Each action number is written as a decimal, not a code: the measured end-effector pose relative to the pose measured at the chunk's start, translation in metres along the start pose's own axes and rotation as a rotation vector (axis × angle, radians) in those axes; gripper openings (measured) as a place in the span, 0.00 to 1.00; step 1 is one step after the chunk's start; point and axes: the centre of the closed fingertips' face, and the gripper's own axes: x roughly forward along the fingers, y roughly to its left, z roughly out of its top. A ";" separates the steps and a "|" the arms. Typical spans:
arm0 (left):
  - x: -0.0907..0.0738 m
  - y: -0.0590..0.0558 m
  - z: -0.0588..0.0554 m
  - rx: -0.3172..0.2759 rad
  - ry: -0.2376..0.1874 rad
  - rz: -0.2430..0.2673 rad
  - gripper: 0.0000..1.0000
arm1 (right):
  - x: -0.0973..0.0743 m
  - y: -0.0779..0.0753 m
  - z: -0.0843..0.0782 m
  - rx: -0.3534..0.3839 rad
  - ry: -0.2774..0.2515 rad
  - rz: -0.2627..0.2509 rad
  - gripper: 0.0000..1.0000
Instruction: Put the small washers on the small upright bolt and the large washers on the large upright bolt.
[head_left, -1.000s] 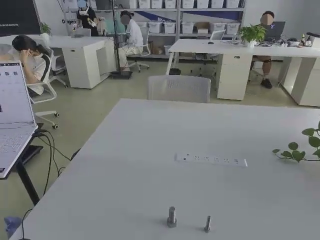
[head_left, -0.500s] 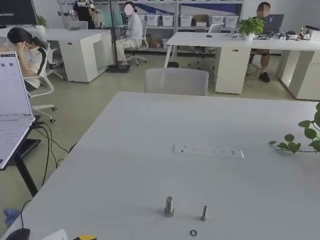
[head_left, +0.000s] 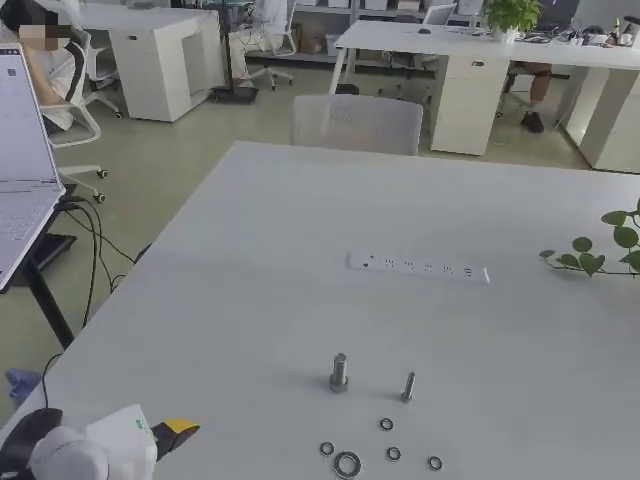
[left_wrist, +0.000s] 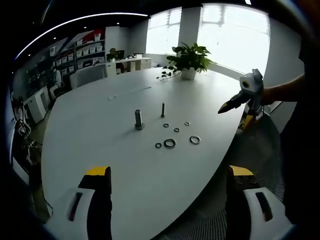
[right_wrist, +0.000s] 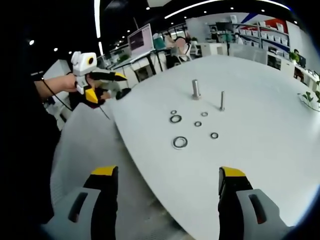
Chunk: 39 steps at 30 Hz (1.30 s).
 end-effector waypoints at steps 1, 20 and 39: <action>0.000 0.000 0.001 0.003 -0.002 -0.001 0.96 | 0.002 0.000 0.001 -0.009 0.007 -0.001 0.83; 0.005 0.013 0.003 -0.025 -0.033 -0.017 0.94 | 0.039 -0.021 0.027 -0.131 0.176 0.006 0.59; 0.010 0.008 -0.009 0.063 0.005 -0.085 0.92 | 0.081 -0.014 0.014 -0.338 0.439 0.004 0.48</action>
